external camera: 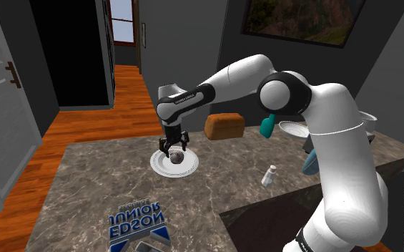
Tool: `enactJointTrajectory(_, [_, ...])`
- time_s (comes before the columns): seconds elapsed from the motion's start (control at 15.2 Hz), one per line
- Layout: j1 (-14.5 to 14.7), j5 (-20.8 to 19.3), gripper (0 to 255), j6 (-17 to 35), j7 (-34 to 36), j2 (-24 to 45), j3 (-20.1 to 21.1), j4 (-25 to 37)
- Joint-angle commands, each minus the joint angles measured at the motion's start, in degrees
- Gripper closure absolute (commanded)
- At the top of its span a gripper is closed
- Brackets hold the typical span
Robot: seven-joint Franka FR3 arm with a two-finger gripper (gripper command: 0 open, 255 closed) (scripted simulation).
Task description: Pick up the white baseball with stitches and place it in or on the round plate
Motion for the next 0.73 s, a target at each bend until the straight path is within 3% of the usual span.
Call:
enactJointTrajectory(0.0, [0.0,0.2,0,-2.7,-0.2,-0.5,0.1,2.2])
enactJointTrajectory(0.13, [0.1,0.3,0,-5.9,-0.3,-1.1,0.2,4.8])
enactJointTrajectory(0.66, [0.1,0.3,0,-5.9,-0.3,-1.1,0.2,4.8])
